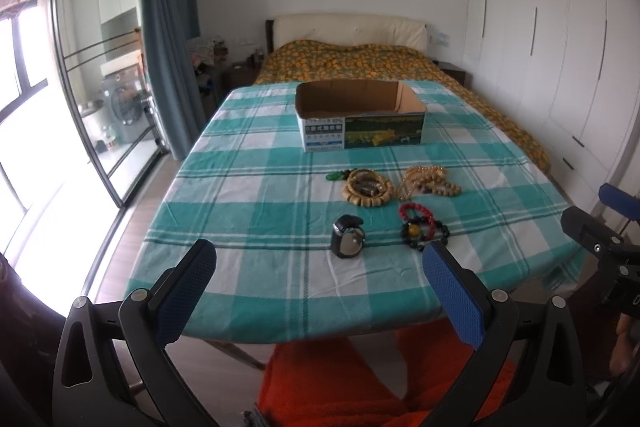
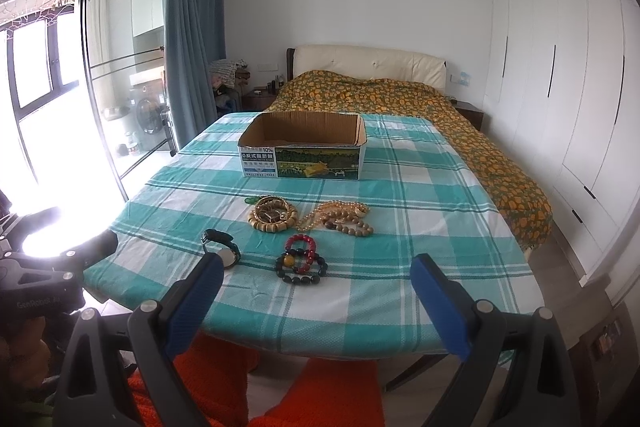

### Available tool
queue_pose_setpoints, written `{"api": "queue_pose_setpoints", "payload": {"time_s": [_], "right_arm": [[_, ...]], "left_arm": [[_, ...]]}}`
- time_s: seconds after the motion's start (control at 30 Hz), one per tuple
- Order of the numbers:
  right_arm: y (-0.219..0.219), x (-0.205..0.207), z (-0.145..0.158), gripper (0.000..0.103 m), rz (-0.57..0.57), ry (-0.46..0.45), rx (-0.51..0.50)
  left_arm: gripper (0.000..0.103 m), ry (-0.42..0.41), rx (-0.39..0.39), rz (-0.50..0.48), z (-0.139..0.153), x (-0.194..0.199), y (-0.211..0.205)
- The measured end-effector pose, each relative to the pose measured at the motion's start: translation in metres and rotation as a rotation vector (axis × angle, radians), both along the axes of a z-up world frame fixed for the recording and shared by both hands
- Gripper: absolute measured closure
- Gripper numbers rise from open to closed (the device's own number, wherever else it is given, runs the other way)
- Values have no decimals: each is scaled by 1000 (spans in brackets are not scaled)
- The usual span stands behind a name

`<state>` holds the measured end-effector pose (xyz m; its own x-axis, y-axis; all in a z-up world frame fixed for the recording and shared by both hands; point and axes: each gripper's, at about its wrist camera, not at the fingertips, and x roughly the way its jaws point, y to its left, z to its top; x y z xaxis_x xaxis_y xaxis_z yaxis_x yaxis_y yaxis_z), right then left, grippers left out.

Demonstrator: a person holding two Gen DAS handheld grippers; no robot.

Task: Organize jewelry
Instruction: 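Grasp the green jade pendant with the left tool while the right tool grasps the gold chain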

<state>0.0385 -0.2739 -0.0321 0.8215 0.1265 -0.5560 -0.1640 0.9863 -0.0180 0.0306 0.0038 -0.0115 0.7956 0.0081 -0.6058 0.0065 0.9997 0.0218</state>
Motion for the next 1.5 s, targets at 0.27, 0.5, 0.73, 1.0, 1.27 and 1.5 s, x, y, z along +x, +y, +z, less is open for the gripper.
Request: {"api": "queue_pose_setpoints", "payload": {"time_s": [0.27,0.5,0.73,1.0,1.27,1.5], "right_arm": [[-9,30,-2,6,-30,-22,-2],[-21,68,-12,6,-66,-24,-24],[-31,112,-38,6,-82,6,-30],[-47,166,-77,6,-90,83,-5],[-59,225,-108,6,-47,183,27],[-56,268,-131,6,-7,254,27]], "left_arm": [[0,30,-21,-1,-14,34,8],[0,41,-45,1,-23,65,20],[0,52,-40,1,-36,101,27],[0,105,-47,3,-63,161,37],[0,231,-97,-49,-109,235,37],[1,290,-90,-87,-130,271,29]]}}
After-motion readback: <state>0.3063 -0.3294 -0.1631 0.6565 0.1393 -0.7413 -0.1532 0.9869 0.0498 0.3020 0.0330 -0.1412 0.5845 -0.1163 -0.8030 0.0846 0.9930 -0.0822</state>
